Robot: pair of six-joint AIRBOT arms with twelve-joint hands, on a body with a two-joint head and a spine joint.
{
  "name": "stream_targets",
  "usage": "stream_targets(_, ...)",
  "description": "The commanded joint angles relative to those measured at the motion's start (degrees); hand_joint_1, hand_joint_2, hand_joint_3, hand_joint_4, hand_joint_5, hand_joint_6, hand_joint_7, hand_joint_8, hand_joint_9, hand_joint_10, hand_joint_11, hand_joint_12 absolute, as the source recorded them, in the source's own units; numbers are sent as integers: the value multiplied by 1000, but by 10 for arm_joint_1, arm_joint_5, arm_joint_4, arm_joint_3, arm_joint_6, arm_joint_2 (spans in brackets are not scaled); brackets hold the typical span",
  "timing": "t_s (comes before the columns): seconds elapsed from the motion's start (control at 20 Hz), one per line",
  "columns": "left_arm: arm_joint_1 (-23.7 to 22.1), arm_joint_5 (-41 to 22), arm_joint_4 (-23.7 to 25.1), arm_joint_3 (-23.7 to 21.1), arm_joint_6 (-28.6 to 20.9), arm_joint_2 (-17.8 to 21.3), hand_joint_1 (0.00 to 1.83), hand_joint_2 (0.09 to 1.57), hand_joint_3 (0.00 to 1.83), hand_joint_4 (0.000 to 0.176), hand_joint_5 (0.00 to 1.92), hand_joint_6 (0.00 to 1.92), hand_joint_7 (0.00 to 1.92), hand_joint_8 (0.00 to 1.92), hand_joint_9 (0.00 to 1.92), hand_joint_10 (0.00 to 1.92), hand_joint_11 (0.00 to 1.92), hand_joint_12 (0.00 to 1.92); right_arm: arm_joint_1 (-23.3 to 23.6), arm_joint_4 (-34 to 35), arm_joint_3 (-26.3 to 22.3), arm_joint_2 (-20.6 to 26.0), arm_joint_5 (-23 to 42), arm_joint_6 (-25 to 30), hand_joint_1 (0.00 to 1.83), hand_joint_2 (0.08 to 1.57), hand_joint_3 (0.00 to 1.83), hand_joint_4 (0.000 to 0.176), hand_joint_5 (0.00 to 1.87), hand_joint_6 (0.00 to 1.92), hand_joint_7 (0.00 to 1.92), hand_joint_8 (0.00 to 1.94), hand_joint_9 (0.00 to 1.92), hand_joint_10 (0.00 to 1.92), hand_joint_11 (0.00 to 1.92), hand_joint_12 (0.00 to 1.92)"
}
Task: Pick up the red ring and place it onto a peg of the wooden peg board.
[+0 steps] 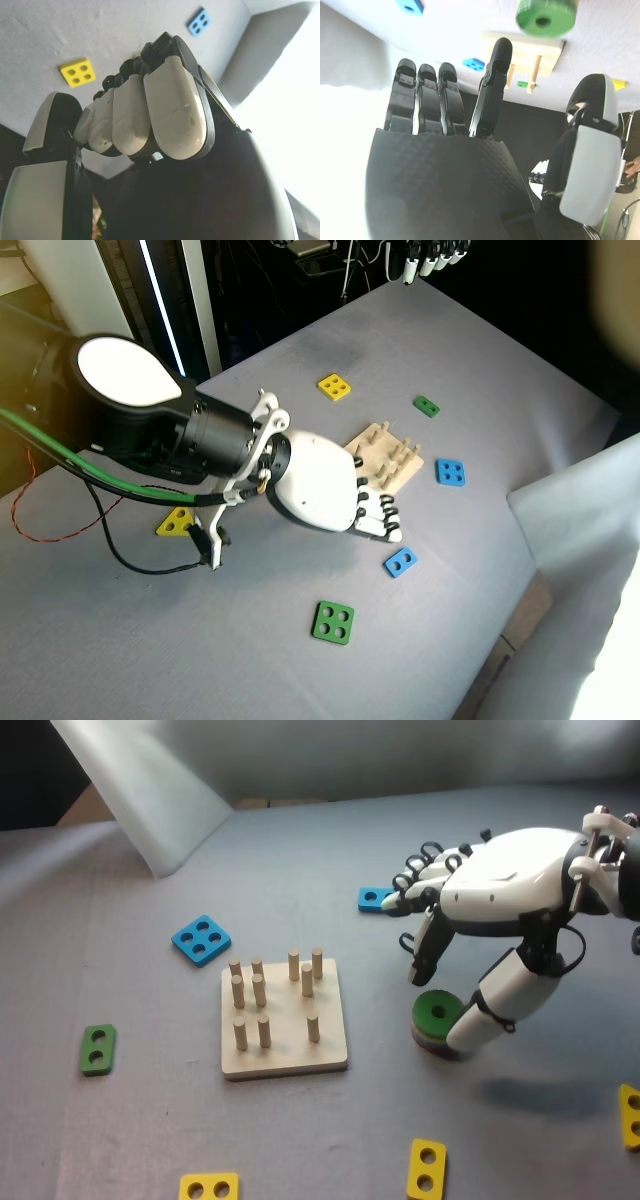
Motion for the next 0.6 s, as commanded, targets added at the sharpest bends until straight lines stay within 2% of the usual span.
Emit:
stream_targets(0.0, -4, -3, -4, 1, 2, 4, 849, 1454, 0, 176, 1387, 1921, 1575, 1921, 1682, 1921, 1785, 1921, 2, 6, 2, -5, -1, -1, 622, 829, 1, 152, 819, 14, 124, 8, 0, 0, 0, 0)
stream_targets(0.1, -4, -3, -4, 1, 2, 4, 846, 1451, 0, 176, 1391, 1921, 1575, 1921, 1681, 1921, 1781, 1921, 1, 6, 8, -11, -1, -1, 618, 827, 0, 156, 821, 13, 134, 10, 0, 0, 0, 0)
stream_targets(0.15, -4, -4, -4, 1, 2, 4, 838, 1454, 0, 176, 1386, 1921, 1570, 1921, 1675, 1921, 1776, 1921, 1, 6, 9, -13, -1, -1, 610, 829, 1, 147, 811, 7, 166, 19, 0, 0, 0, 0)
stream_targets(0.2, -4, -4, -4, 1, 2, 4, 827, 1455, 1, 176, 1380, 1921, 1571, 1921, 1674, 1921, 1773, 1921, 1, 6, 9, -14, -1, -1, 627, 820, 0, 146, 827, 13, 189, 24, 0, 0, 0, 0)
stream_targets(0.3, -4, -4, -4, 1, 2, 4, 824, 1457, 1, 176, 1378, 1921, 1571, 1921, 1673, 1921, 1772, 1921, 0, 6, 10, -17, -1, -3, 621, 818, 0, 151, 835, 13, 197, 21, 0, 0, 0, 0)
stream_targets(0.35, -4, -4, -4, 1, 2, 4, 834, 1458, 2, 176, 1376, 1921, 1572, 1921, 1674, 1921, 1774, 1921, -1, 6, 10, -19, -2, -8, 613, 836, 5, 140, 833, 10, 199, 14, 0, 0, 0, 0)
stream_targets(0.4, -4, -4, -4, 1, 2, 4, 834, 1455, 0, 176, 1378, 1921, 1569, 1921, 1670, 1921, 1770, 1921, -4, 6, 10, -21, -3, -14, 609, 841, 7, 140, 834, 9, 216, 20, 0, 0, 0, 0)
stream_targets(0.55, -4, -4, -4, 1, 2, 4, 837, 1454, 0, 176, 1377, 1921, 1567, 1921, 1668, 1921, 1769, 1921, -12, 6, 16, -27, -4, -18, 613, 831, 1, 152, 849, 12, 254, 25, 0, 0, 0, 0)
